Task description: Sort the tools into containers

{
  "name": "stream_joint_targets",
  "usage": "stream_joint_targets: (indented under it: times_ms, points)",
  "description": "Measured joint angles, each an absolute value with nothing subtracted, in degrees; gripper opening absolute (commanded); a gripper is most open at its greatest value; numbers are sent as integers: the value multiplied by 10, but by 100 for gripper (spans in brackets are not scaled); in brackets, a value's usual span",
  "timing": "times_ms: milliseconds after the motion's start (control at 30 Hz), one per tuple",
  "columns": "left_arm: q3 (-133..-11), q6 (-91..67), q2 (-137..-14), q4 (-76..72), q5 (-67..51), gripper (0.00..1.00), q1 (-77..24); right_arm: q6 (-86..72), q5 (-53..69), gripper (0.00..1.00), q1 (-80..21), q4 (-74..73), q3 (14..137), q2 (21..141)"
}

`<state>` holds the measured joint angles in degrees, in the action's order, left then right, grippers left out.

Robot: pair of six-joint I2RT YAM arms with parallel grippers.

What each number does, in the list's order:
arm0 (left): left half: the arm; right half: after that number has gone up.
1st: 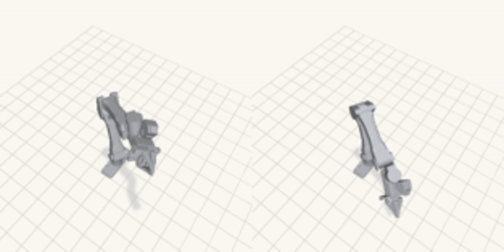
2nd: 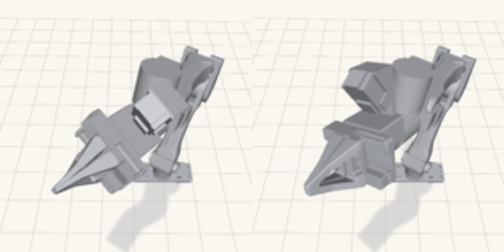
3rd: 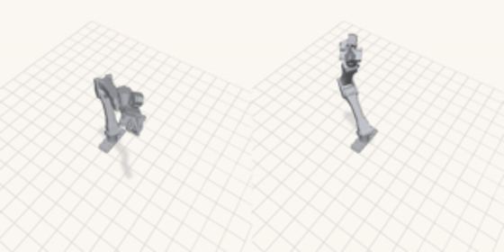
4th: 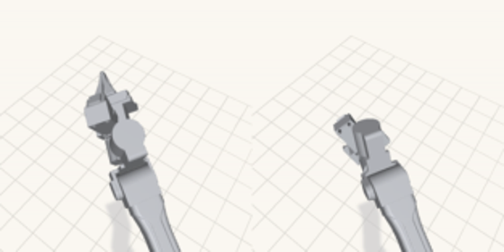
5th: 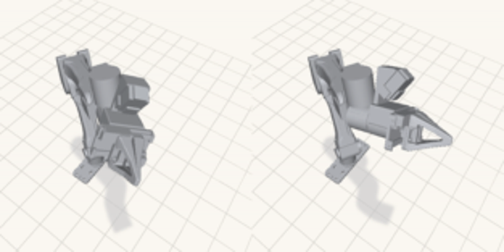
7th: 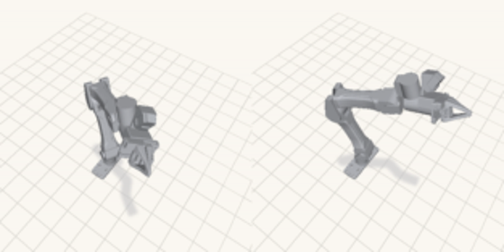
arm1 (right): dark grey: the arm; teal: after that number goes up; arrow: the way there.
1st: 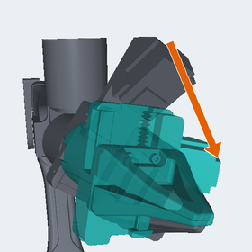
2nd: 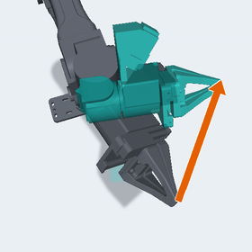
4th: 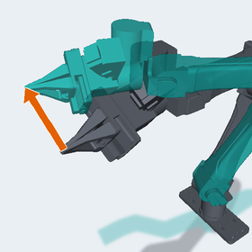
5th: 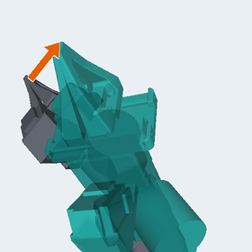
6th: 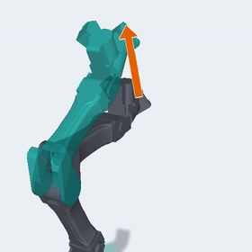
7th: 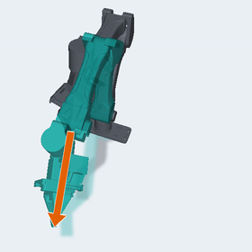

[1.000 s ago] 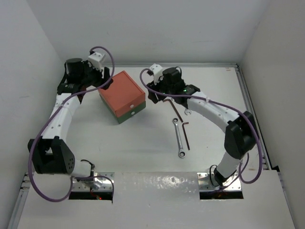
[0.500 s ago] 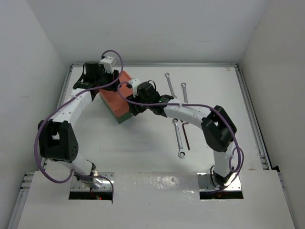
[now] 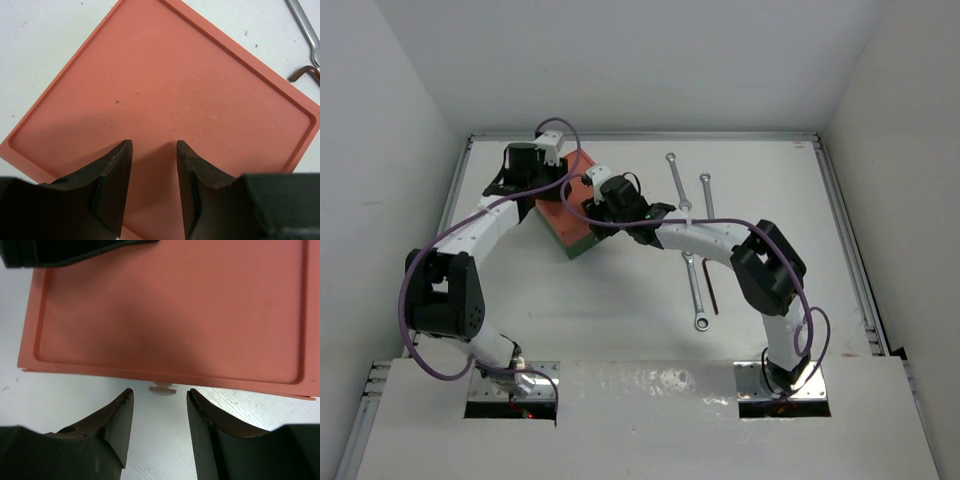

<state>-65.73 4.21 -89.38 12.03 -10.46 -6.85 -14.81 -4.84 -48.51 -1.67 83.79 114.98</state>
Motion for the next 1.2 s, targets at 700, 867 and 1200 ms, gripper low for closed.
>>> stream_joint_targets:
  times_ms: [700, 867, 1200]
  points:
    - [-640, 59, -893, 84, -81, 36, -83, -121, -56, 18, -485, -13, 861, 1171]
    - [-639, 61, -893, 83, -81, 36, -83, -116, -56, 0, -485, -10, 859, 1171]
    - [-639, 54, -894, 81, -34, 37, -90, -99, -39, 0, -485, 40, 796, 1140]
